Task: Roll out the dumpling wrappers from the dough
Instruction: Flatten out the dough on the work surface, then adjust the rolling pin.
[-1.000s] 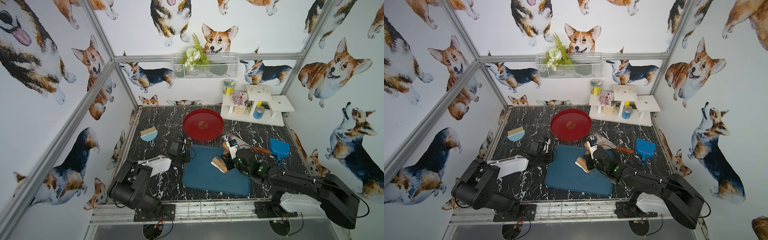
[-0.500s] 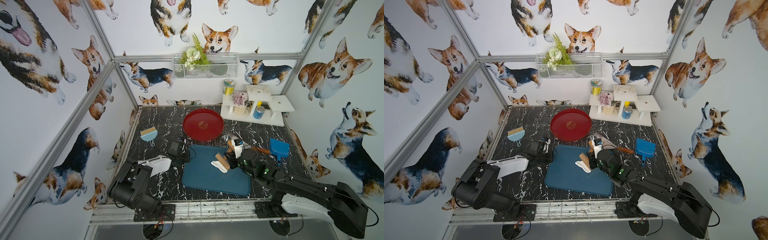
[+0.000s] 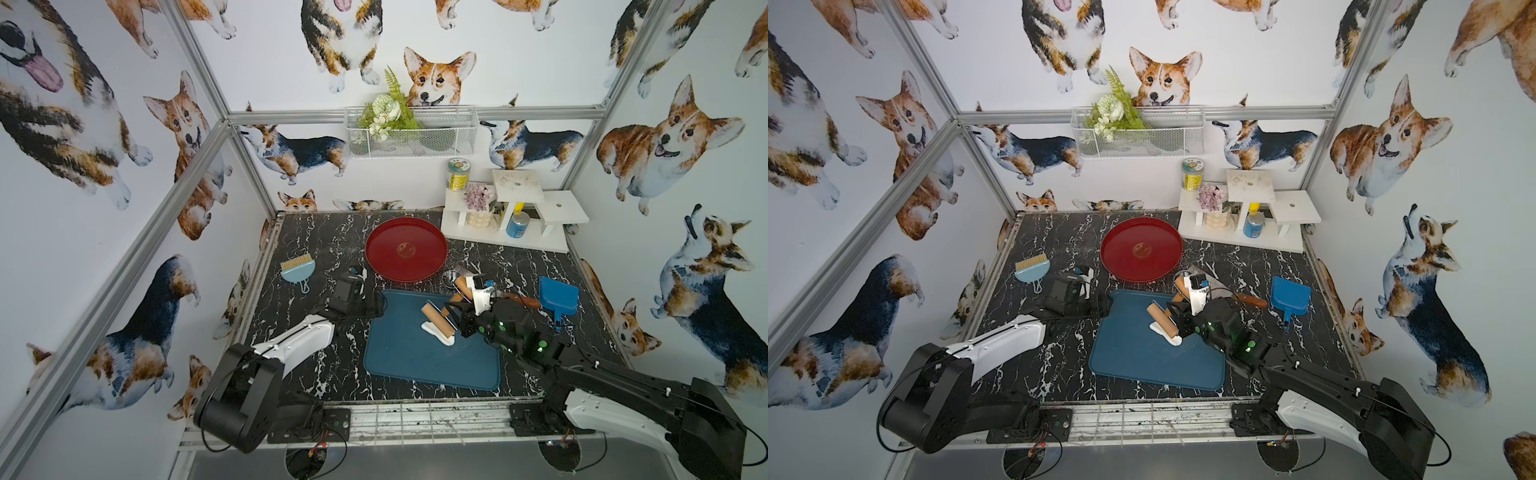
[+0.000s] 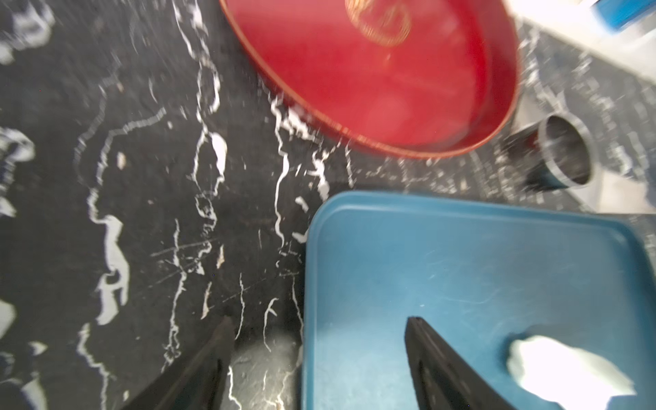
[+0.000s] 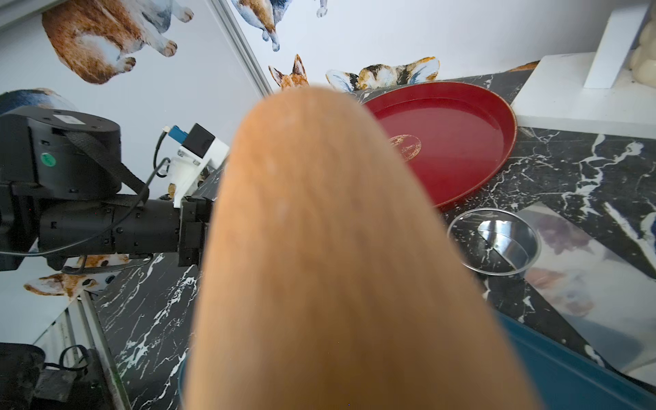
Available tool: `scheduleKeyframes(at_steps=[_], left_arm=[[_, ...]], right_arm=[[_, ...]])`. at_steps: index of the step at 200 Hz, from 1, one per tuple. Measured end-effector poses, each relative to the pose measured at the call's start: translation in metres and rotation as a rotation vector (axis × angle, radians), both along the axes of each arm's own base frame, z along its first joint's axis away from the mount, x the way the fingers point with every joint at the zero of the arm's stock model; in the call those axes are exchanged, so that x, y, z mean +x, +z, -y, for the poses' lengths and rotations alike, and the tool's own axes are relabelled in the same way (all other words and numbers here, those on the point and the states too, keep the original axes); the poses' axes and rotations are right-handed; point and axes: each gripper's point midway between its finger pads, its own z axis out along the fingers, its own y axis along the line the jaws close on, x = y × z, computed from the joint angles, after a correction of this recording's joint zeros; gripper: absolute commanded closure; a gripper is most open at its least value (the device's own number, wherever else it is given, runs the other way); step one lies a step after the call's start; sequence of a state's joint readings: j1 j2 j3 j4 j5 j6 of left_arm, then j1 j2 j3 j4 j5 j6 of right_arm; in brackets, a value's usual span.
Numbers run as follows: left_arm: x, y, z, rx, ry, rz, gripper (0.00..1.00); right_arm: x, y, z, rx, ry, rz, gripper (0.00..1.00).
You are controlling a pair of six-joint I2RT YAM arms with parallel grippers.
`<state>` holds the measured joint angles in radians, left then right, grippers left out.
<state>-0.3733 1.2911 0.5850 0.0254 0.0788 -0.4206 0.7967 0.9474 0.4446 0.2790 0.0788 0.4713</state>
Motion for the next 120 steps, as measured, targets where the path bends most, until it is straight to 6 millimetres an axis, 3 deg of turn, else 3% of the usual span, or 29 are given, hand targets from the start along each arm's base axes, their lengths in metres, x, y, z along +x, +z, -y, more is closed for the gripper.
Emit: scheduleKeyframes(at_steps=[34,75,103,120], left_arm=[[-0.011,0.053,0.012,-0.125,-0.073,0.177,0.0],[-0.033,0.108,0.038,-0.284,-0.219,0.347,0.0],[-0.053,0.133,0.057,-0.321,-0.316,0.433,0.0],[-0.062,0.138,0.065,-0.326,-0.354,0.462,0.0]], right_arm=[[0.002,0.002,-0.002,0.077,-0.028,-0.048,1.0],[0.006,0.015,-0.005,0.208,-0.053,-0.06,1.0],[0.012,0.027,-0.008,0.273,-0.074,-0.066,1.0],[0.015,0.036,-0.012,0.307,-0.074,-0.056,1.0]])
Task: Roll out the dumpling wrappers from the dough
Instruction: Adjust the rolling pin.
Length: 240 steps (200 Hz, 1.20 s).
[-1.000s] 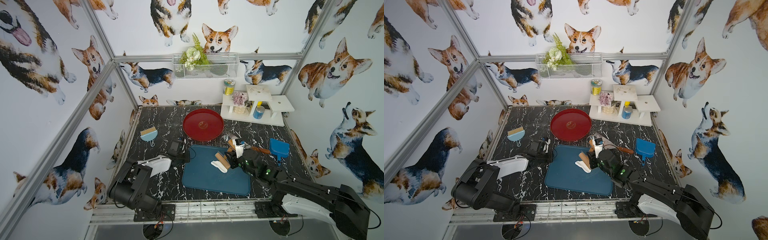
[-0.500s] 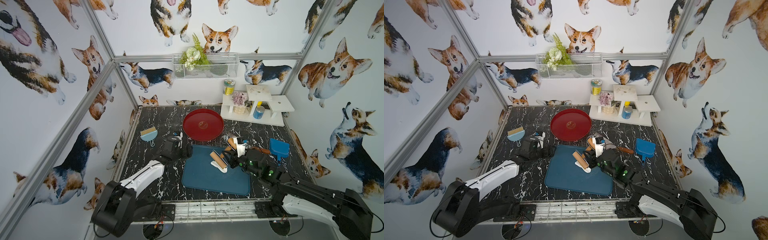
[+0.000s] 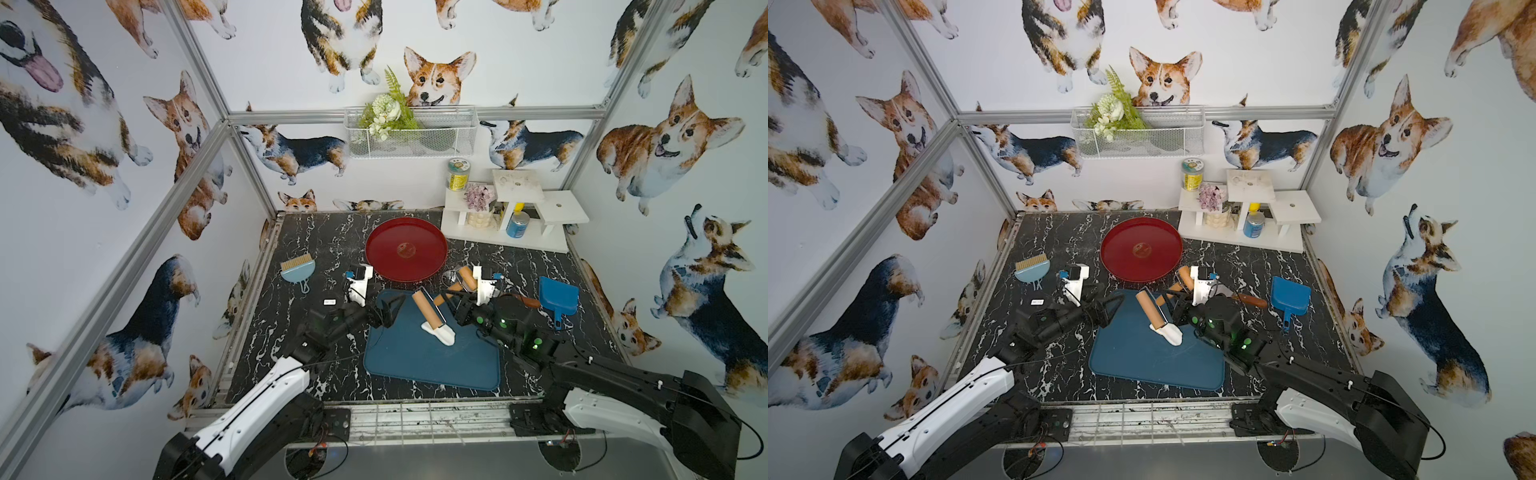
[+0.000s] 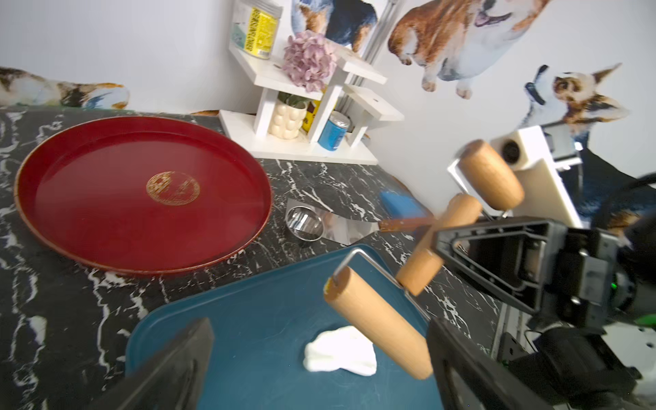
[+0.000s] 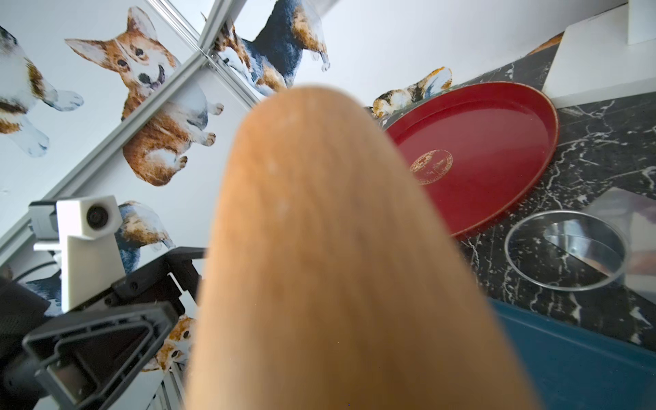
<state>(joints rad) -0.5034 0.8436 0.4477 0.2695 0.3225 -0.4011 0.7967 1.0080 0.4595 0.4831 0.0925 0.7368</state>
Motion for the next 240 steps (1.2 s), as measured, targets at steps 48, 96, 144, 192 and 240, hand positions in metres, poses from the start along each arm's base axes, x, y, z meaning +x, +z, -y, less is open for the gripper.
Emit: scheduleKeyframes(at_steps=[48,96,144,192,240], left_arm=[[0.002,-0.006,0.008,-0.06,-0.012,-0.033,0.0],[0.002,0.003,0.029,-0.185,-0.102,-0.072,0.0],[-0.011,0.019,0.066,-0.251,-0.225,-0.082,0.17],[-0.007,0.017,0.076,-0.303,-0.24,-0.117,0.64],[-0.011,0.026,0.078,-0.353,-0.26,-0.129,0.91]], right_arm=[[-0.002,0.014,-0.004,0.093,0.021,0.031,1.0],[-0.006,0.043,-0.005,0.175,0.038,0.113,1.0],[-0.012,0.057,-0.014,0.212,0.069,0.15,1.0],[-0.011,0.068,-0.011,0.22,0.044,0.2,1.0],[-0.016,0.076,-0.007,0.22,0.048,0.25,1.0]])
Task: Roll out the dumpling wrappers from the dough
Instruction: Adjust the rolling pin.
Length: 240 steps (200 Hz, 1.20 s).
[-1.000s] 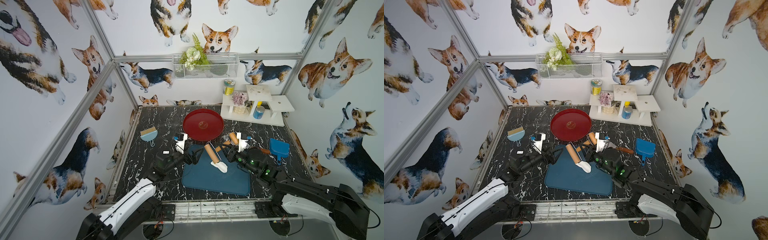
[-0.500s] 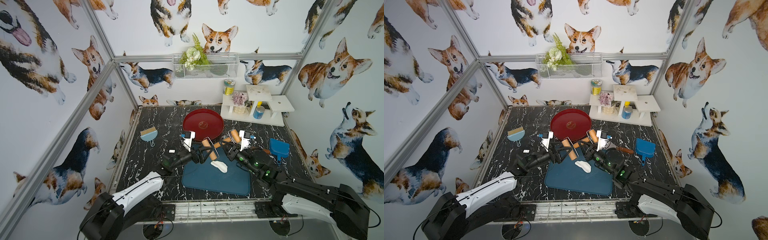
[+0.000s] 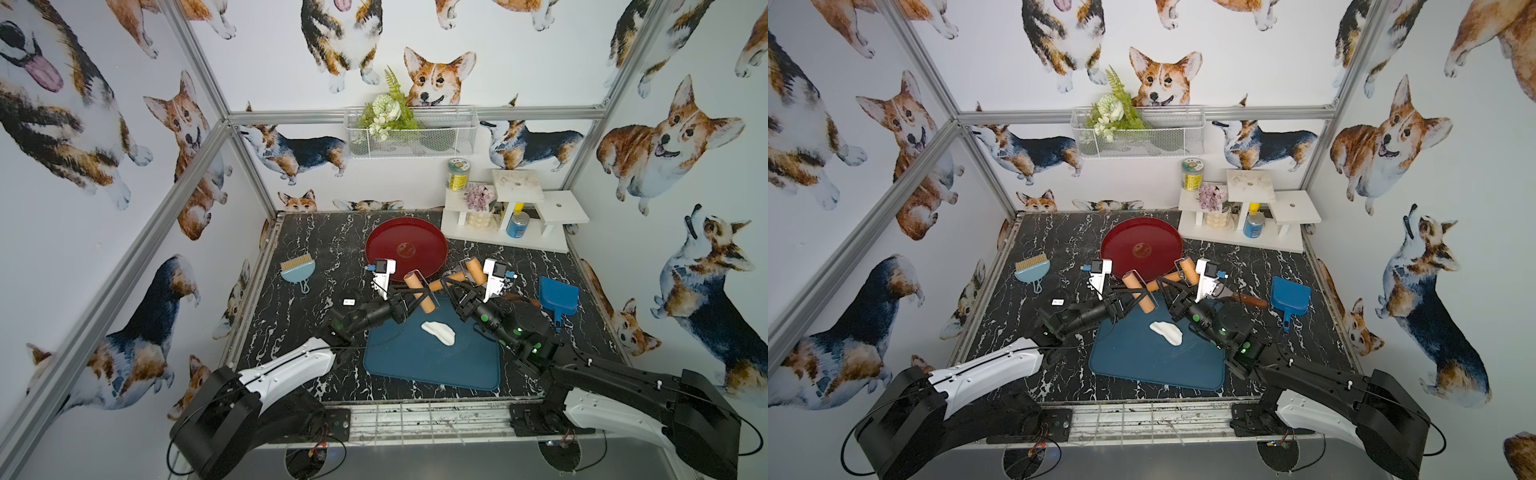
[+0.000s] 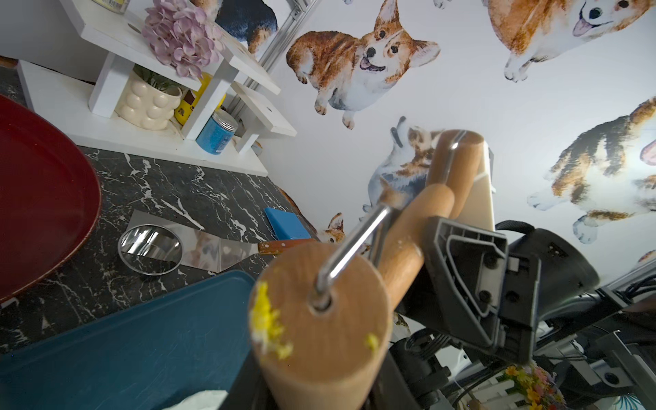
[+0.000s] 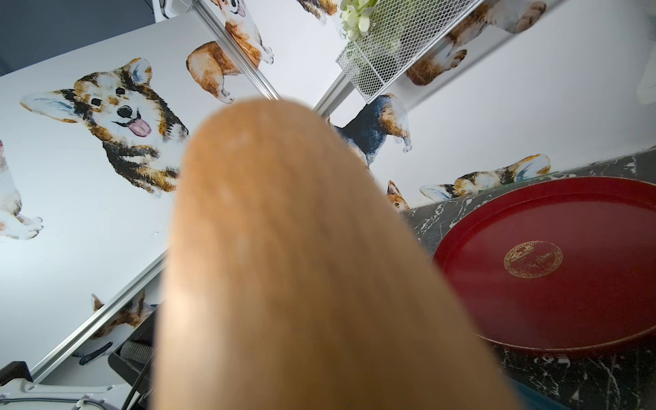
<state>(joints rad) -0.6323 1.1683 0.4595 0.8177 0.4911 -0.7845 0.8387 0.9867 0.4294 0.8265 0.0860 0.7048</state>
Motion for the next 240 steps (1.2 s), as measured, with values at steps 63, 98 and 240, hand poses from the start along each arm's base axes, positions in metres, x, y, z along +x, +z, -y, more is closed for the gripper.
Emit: scheduleKeyframes(at_steps=[63,98,240], left_arm=[[-0.007,0.007,0.004,-0.011,-0.044,0.043,1.0],[-0.013,0.013,0.004,-0.021,-0.068,0.059,1.0],[-0.031,0.027,-0.003,0.004,-0.196,0.133,1.0]], right_arm=[[-0.011,0.012,0.01,-0.025,-0.012,0.083,0.57],[-0.018,0.022,0.022,-0.052,-0.029,0.163,0.47],[-0.044,0.046,0.019,-0.251,0.135,0.271,0.53]])
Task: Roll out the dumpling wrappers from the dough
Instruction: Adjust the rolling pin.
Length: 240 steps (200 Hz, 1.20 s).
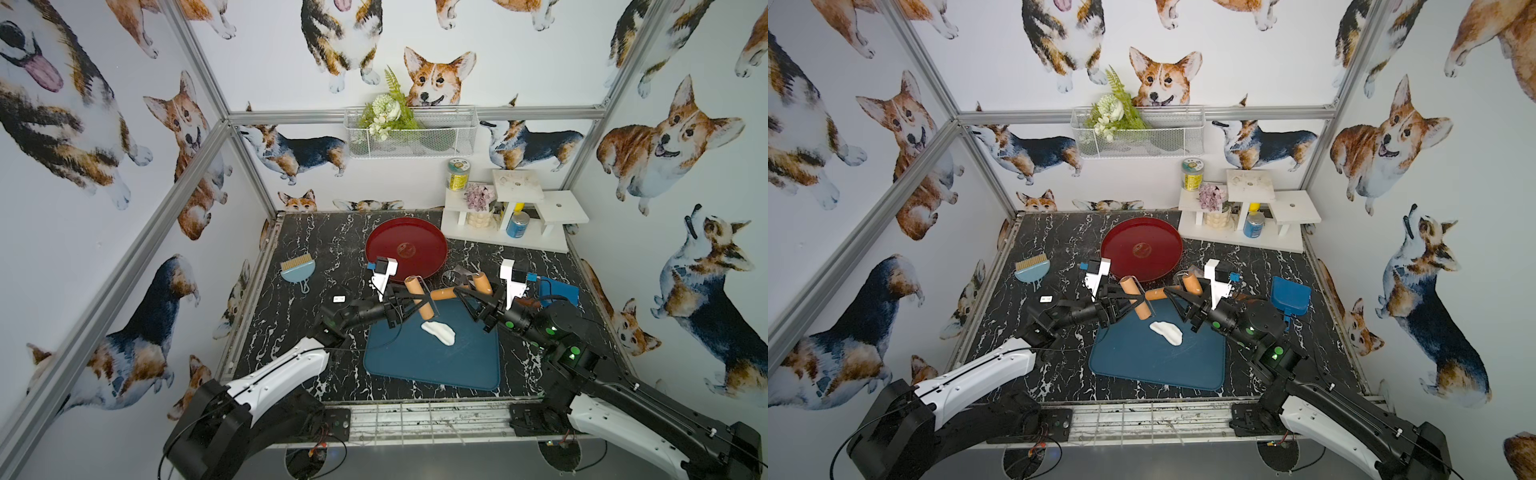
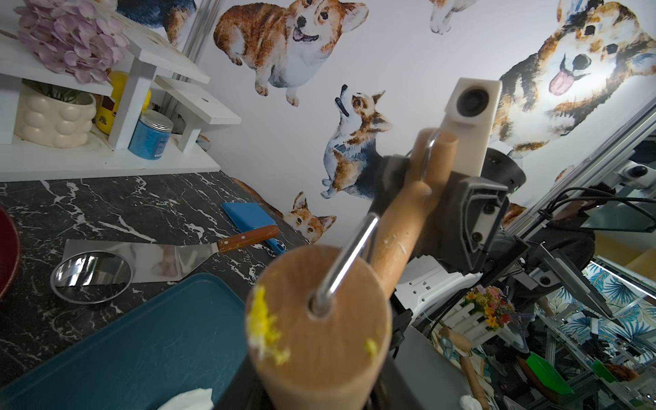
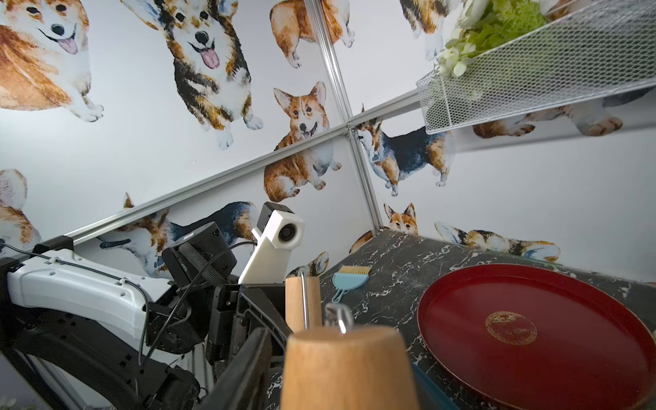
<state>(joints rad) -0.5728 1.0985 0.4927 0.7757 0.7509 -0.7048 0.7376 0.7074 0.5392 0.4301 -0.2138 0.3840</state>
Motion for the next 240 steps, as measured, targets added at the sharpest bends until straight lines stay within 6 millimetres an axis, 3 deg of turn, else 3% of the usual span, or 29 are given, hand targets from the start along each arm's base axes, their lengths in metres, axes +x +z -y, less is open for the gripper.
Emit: scheduleKeyframes(at_steps=[65,80,103,147,163,184,211,223,233,240], left_arm=[[-0.006,-0.002,-0.002,0.016,-0.027,0.013,1.0],[-0.005,-0.003,-0.003,0.019,-0.026,0.013,1.0],[-0.005,-0.006,-0.003,0.027,-0.025,0.001,1.0],[-0.004,-0.009,-0.003,0.04,-0.024,0.002,1.0],[-0.004,-0.011,-0.002,0.047,-0.027,0.0,1.0],[-0.003,-0.013,-0.002,0.053,-0.028,-0.008,1.0],[-0.001,-0.015,-0.002,0.063,-0.02,-0.016,1.0],[0.0,-0.015,-0.003,0.066,-0.015,-0.016,0.81],[0.001,-0.015,-0.003,0.068,-0.01,-0.019,0.54],[0.002,-0.016,-0.004,0.071,-0.006,-0.021,0.46]], right_arm=[[-0.004,-0.002,-0.001,-0.048,0.06,-0.047,0.7],[-0.003,-0.004,-0.002,-0.057,0.074,-0.057,0.7],[-0.006,-0.006,-0.006,-0.06,0.109,-0.075,0.58],[-0.01,-0.007,-0.009,-0.074,0.147,-0.083,0.59],[-0.012,-0.007,-0.01,-0.079,0.159,-0.087,0.68],[-0.011,-0.007,-0.01,-0.089,0.153,-0.088,1.0],[-0.008,-0.012,-0.009,-0.105,0.138,-0.101,1.0],[-0.007,-0.013,-0.009,-0.107,0.132,-0.105,1.0],[-0.006,-0.014,-0.009,-0.109,0.13,-0.108,1.0],[-0.005,-0.016,-0.008,-0.11,0.123,-0.111,1.0]])
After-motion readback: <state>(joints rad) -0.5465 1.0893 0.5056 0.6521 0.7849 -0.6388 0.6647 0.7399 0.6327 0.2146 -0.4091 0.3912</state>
